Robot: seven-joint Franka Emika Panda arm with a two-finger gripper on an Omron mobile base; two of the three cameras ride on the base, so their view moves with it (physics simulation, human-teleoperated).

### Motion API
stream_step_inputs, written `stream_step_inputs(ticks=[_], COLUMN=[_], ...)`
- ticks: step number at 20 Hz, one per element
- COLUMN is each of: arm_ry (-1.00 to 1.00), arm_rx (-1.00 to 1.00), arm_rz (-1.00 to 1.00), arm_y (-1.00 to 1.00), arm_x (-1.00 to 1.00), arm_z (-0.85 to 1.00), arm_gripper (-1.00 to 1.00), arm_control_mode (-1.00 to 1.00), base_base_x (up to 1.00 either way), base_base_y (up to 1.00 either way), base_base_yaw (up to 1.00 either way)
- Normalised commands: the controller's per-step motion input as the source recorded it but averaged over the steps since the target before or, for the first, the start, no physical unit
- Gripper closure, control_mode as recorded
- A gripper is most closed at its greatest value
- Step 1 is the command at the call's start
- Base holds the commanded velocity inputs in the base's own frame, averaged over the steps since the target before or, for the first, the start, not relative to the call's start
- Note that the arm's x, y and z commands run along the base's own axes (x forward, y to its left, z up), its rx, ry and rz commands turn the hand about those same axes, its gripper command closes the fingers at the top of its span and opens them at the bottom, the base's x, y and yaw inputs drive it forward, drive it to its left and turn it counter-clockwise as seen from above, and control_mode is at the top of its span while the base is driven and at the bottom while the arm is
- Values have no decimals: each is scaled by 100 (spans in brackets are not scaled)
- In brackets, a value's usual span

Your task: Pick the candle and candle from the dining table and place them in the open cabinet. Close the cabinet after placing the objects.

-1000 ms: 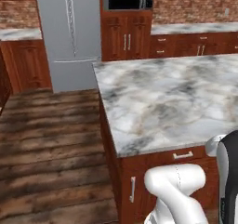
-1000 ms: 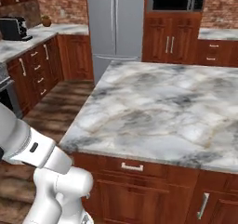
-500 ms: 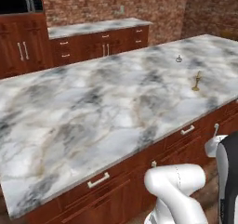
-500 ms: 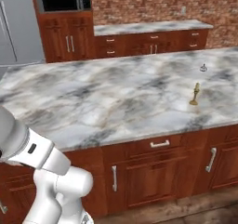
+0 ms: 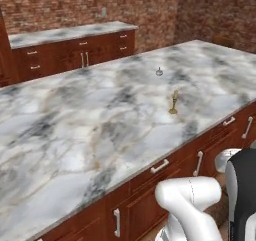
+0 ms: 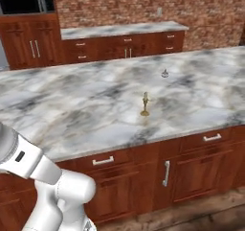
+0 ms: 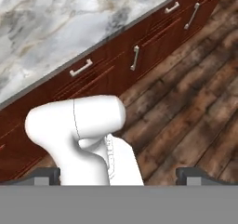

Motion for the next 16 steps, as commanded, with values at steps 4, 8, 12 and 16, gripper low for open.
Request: stream_step_inputs(ticks=[4, 8, 12, 16], arm_ry=[0, 0, 0, 0], arm_rx=[0, 0, 0, 0], arm_rz=[0, 0, 0, 0], arm_y=[0, 0, 0, 0], arm_x=[0, 0, 0, 0], arm_z=[0, 0, 0, 0], arm_gripper=[-100, -100, -100, -100], arm_control_mode=[100, 100, 100, 100], base_base_x=[89, 49, 4, 18], base_base_y=[-50, -44, -91, -100], base_base_yaw=[49, 69, 44, 24])
